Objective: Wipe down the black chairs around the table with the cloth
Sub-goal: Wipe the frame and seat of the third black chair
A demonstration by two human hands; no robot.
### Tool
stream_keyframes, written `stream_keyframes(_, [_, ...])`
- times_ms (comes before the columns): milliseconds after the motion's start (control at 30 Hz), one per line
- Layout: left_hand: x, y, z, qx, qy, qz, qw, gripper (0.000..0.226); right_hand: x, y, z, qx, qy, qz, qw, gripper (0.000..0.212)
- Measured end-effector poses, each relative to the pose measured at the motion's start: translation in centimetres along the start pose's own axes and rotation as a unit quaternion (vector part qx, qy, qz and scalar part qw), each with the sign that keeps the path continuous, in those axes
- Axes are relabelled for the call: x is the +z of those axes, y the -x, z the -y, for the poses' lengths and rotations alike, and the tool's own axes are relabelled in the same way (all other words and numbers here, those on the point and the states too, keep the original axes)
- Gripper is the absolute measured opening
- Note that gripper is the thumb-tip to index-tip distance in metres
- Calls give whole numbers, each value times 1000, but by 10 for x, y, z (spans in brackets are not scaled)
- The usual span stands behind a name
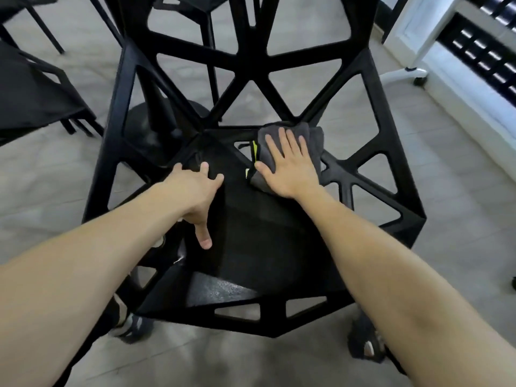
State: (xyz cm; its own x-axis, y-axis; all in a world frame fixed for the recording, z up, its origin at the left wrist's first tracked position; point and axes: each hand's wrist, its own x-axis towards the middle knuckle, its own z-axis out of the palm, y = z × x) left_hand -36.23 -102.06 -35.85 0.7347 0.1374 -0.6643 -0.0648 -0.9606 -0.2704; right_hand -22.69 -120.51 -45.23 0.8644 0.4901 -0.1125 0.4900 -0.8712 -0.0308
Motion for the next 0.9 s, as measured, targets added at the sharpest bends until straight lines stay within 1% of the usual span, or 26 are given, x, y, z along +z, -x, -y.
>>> stream_keyframes(33, [2, 0, 3, 3, -2, -10, 1000, 180, 3, 1, 11, -3, -13, 1, 1000, 80])
stream_keyframes(67, [4, 1, 5, 9, -1, -17, 1000, 180, 4, 15, 20, -26, -34, 9, 999, 76])
stream_keyframes(133, [6, 2, 7, 17, 7, -29, 999, 180, 2, 78, 34, -105, -69, 16, 992, 72])
stream_keyframes(200, [6, 3, 7, 10, 14, -30, 999, 179, -2, 148, 42, -183, -83, 48, 978, 69])
stream_keyframes(233, [5, 2, 6, 10, 16, -28, 999, 179, -6, 173, 41, -212, -81, 72, 971, 68])
stream_keyframes(300, [6, 1, 7, 13, 21, -22, 999, 178, -9, 178, 23, -243, -75, 81, 964, 68])
stream_keyframes(367, [7, 0, 9, 18, 32, -14, 999, 176, -8, 137, 3, -197, -48, 52, 978, 73])
stream_keyframes(433, [9, 0, 11, 21, 41, -7, 999, 174, 0, 74, -5, -100, -25, 24, 994, 79])
stream_keyframes(500, [9, -1, 10, 14, 32, -6, 999, 175, 5, 18, 3, -16, -21, 4, 1000, 79])
stream_keyframes(567, [6, -2, 6, 7, 16, -8, 1000, 178, 4, -5, 19, 18, -22, -4, 1000, 77])
stream_keyframes(633, [3, -1, 3, 1, 13, -4, 1000, 180, 3, 13, 26, -14, -39, 15, 999, 73])
stream_keyframes(733, [1, 1, 2, -7, 13, -4, 1000, 181, -4, 111, 8, -80, -50, 33, 995, 69])
stream_keyframes(800, [1, 0, 0, -9, -4, -23, 1000, 182, -10, 180, -11, -95, -41, 54, 993, 67])
stream_keyframes(833, [1, -2, -2, -2, -13, -29, 999, 181, -13, 200, -18, -99, -36, 58, 993, 66])
stream_keyframes(900, [-1, -4, -8, 35, -1, -20, 999, 177, -15, 196, -27, -82, -17, 37, 996, 66])
